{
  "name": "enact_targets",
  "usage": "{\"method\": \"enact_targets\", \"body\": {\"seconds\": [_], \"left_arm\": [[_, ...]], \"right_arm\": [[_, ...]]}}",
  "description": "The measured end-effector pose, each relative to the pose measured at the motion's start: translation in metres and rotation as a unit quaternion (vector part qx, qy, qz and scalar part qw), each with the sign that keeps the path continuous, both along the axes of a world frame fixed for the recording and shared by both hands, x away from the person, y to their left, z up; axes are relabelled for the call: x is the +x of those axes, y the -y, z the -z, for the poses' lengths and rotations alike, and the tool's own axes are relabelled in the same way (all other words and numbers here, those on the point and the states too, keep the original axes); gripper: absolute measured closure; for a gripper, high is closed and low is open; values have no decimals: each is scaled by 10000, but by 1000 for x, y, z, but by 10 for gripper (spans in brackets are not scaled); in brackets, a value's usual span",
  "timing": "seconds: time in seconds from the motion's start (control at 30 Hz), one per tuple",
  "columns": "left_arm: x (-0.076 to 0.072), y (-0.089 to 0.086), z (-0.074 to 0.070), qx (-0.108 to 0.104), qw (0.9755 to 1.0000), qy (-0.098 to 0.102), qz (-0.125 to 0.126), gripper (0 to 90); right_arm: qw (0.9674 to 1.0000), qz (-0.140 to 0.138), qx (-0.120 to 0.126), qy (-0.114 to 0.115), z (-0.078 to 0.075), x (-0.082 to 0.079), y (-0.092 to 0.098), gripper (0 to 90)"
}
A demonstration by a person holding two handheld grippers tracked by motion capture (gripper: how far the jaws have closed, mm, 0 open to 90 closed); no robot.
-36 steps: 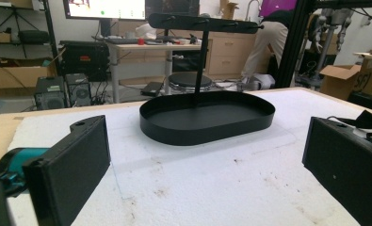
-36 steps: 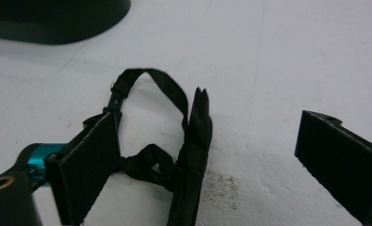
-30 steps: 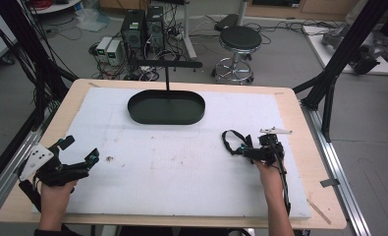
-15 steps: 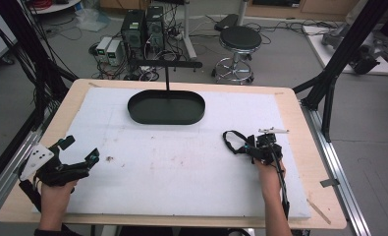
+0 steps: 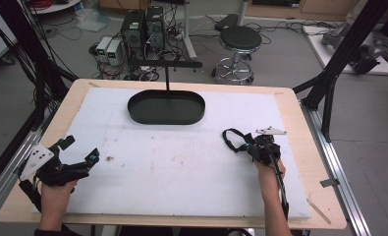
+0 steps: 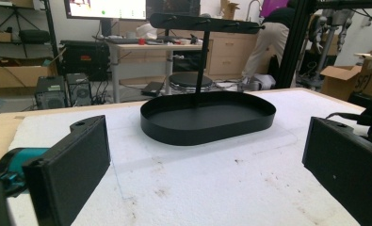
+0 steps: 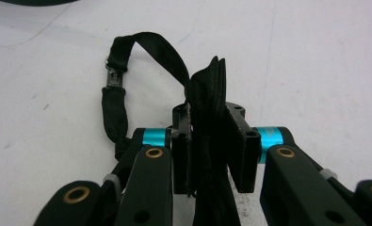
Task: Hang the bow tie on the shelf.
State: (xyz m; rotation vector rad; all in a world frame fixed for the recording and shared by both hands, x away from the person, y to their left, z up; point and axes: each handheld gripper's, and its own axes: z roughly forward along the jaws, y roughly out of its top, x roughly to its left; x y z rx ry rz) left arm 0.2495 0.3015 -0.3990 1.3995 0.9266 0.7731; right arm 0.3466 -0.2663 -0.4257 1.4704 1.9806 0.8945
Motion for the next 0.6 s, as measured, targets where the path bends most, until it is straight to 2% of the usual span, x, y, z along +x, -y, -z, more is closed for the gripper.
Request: {"method": "enact_targets", "body": {"seconds": [0.07,0.17,0.2,0.23,0.27,0.47,0.5,0.53,0.57,0.6], "left_arm": [[0,0,0,-3,10000,-1,1,19],[0,0,0,-5,10000,5,2,18],[0,0,0,-10,10000,6,-2,18],[0,0,0,-4,10000,4,5,18],[0,0,0,-4,10000,4,2,18],[0,0,0,-2,10000,2,2,18],[0,0,0,0,10000,1,0,18],[0,0,0,-1,10000,0,2,18],[0,0,0,6,10000,-4,-1,18],[0,0,0,8,10000,-7,0,18]], "right_arm": [[10000,-12,-38,62,-1,0,0,741],[9994,10,-39,341,-6,-4,-1,740],[9994,10,-39,341,-6,-4,-1,740],[9984,64,-12,565,-10,-7,-1,740],[9977,86,3,678,-12,-8,-1,739],[9924,152,74,1222,-24,-16,-1,740],[9924,152,74,1222,-24,-16,-1,740],[9889,172,121,1471,-31,-21,-2,739],[9871,189,138,1581,-35,-24,-3,740],[9871,189,138,1581,-35,-24,-3,740]]}}
